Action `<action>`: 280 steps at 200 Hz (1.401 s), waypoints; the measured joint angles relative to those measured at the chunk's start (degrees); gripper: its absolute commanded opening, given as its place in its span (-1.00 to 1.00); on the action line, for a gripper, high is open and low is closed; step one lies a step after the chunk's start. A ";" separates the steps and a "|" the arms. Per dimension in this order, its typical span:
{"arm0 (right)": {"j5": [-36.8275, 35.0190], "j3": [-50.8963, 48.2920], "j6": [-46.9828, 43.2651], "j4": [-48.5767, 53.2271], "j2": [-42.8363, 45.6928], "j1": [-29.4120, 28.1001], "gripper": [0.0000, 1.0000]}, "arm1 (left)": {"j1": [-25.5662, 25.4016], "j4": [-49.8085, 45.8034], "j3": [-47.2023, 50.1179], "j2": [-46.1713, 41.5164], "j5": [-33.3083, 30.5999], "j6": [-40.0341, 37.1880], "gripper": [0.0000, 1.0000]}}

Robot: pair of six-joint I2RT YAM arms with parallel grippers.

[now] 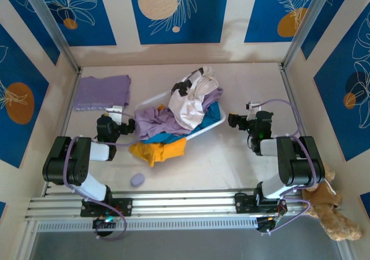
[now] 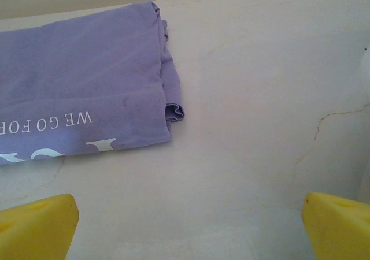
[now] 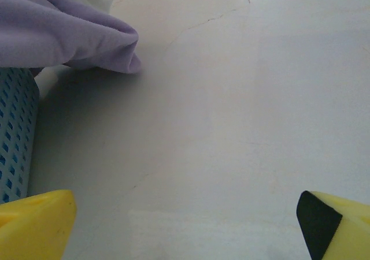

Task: Fold and stack the t-shirts

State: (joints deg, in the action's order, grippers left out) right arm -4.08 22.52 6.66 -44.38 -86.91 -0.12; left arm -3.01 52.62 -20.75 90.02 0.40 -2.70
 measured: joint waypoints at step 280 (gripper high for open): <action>-2.60 18.60 56.94 83.76 37.86 -29.40 0.98 | -6.64 -81.42 -64.37 20.31 34.34 11.67 0.98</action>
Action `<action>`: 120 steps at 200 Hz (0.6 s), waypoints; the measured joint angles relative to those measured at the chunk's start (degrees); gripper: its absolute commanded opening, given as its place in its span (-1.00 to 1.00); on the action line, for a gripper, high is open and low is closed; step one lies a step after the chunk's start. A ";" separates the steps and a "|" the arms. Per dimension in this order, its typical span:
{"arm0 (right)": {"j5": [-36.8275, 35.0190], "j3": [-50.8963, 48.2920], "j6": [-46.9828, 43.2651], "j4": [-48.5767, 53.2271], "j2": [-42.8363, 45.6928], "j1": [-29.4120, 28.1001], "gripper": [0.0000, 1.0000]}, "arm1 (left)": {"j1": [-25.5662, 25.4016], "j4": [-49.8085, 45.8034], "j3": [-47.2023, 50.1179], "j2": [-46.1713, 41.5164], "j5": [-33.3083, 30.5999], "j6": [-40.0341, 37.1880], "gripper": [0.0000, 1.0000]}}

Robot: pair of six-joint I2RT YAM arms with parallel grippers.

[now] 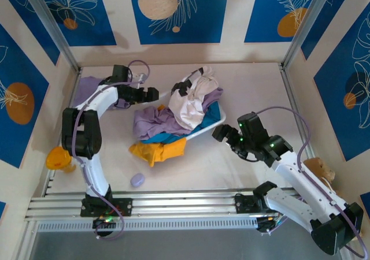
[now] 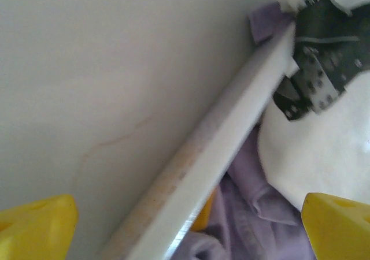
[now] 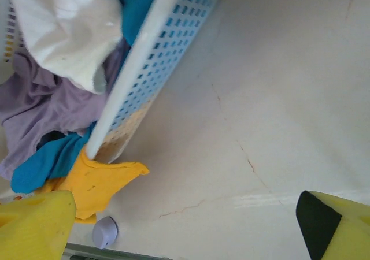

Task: Fold and stack the t-shirts

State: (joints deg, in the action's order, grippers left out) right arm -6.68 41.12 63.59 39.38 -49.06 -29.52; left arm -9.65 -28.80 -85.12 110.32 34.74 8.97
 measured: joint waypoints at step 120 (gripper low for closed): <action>5.84 -0.74 -1.11 -16.46 -13.09 12.04 0.98 | -5.88 8.59 10.29 -3.76 6.14 9.75 0.98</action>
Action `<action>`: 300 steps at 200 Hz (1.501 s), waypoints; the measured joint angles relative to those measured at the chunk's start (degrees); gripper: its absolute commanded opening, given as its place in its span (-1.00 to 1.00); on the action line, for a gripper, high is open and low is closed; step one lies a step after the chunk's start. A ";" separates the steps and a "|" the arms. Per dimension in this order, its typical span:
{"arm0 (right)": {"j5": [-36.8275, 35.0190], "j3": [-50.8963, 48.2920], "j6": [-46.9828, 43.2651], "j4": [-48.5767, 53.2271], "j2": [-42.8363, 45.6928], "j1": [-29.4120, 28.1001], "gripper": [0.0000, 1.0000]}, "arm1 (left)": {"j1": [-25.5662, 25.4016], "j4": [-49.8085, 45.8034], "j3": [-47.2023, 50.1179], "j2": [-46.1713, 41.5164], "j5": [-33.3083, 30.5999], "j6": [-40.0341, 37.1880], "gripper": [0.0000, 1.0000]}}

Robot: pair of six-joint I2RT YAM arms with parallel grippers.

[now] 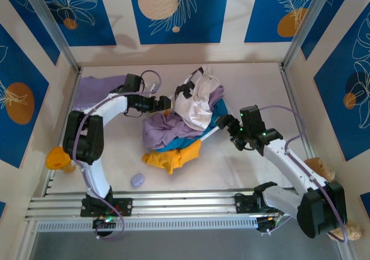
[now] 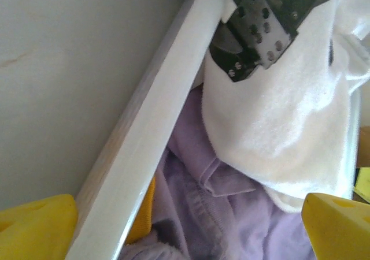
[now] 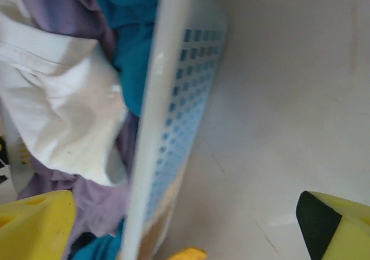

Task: Fold and stack the t-shirts

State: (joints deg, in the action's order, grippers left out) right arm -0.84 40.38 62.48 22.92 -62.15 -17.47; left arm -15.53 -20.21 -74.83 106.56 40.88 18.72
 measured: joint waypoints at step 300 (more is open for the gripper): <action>9.31 22.12 -26.05 18.71 -13.86 30.51 0.98 | -25.92 32.89 1.05 10.14 -2.58 31.95 0.98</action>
State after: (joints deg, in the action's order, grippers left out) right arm 8.47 62.50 36.42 41.63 -76.01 13.04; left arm -41.45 12.69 -73.78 116.71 38.30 50.68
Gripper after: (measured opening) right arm 0.991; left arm 0.990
